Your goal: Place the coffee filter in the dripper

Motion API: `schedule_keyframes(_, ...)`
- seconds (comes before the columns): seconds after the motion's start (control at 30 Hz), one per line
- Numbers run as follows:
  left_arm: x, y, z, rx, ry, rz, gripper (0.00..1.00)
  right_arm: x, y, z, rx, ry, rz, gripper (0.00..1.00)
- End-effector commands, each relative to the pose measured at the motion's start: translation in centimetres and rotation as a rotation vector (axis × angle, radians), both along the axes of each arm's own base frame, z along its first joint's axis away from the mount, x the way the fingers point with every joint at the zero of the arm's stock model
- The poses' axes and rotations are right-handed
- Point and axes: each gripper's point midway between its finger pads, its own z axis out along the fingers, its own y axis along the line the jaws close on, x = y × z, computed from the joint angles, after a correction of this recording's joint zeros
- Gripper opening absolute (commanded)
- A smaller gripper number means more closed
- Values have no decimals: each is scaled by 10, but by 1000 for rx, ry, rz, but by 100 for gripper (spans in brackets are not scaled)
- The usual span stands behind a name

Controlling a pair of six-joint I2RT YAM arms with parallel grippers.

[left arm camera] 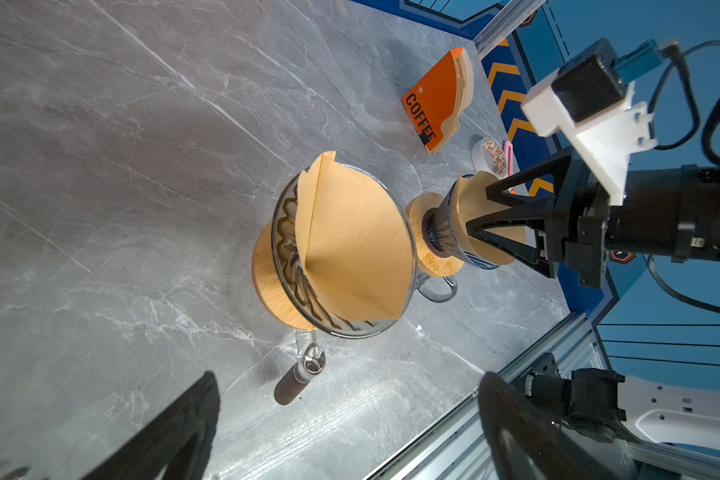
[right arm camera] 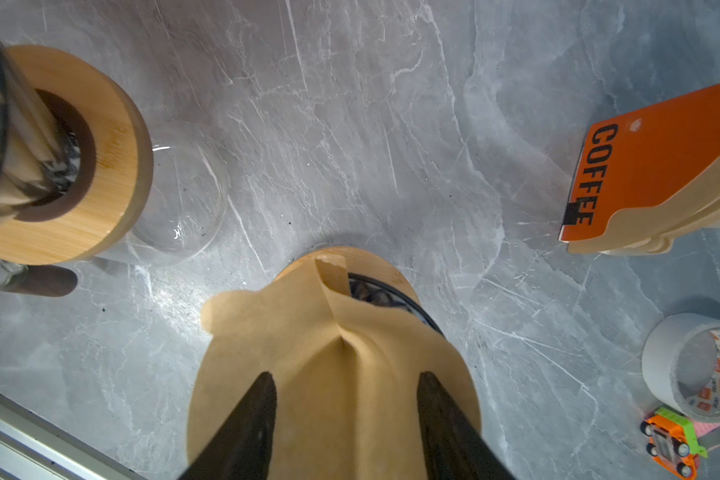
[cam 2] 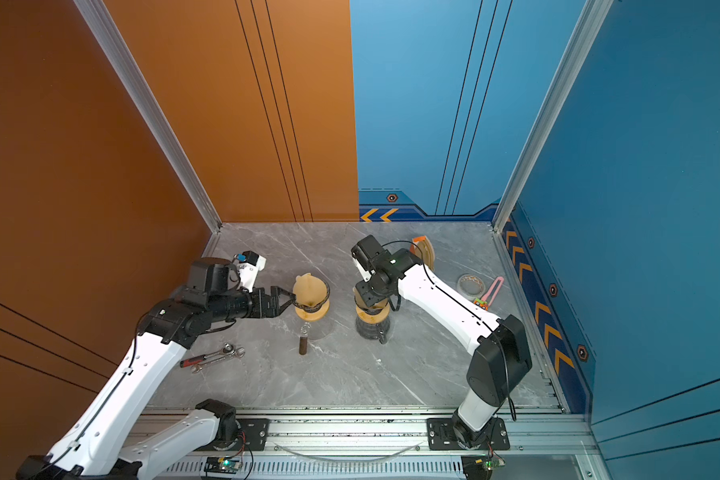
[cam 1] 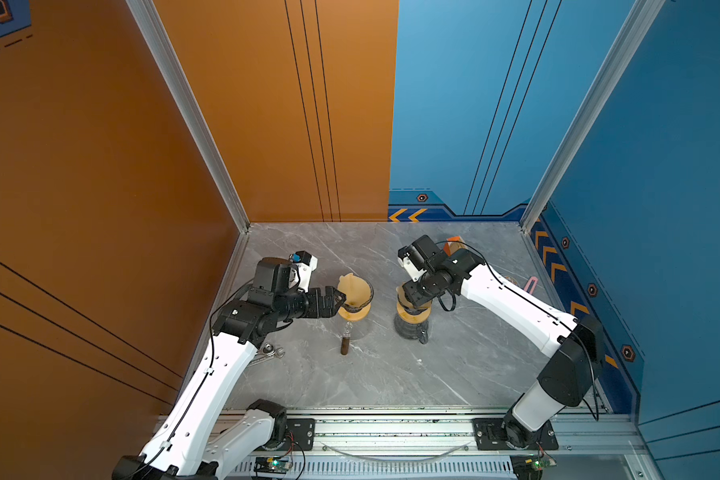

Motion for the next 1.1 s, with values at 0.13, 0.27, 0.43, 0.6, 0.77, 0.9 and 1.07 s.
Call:
schedule_keyframes(0.13, -4, -2, 0, 2, -12, -20, 98, -9, -5, -11, -24, 30, -6, 58)
schedule_keyframes(0.27, -4, -2, -1, 1, -9, -19, 98, -10, -4, -14, -17, 35, -7, 59)
schedule_keyframes(0.43, -4, -2, -2, 1, -8, -16, 98, -11, -4, -16, -17, 40, -7, 62)
schedule_keyframes(0.6, -4, -1, -3, 2, -5, -12, 98, -10, -4, -18, -17, 42, -9, 62)
schedule_keyframes(0.77, -4, -1, -2, 1, -7, -11, 98, -10, -3, -19, -13, 41, -7, 62)
schedule_keyframes(0.9, -4, 0, -2, 3, -6, -9, 98, -8, -1, -20, -10, 42, -5, 62)
schedule_keyframes(1.07, -5, 0, -2, 2, -8, -7, 98, -12, 9, -12, -5, 20, 25, 62)
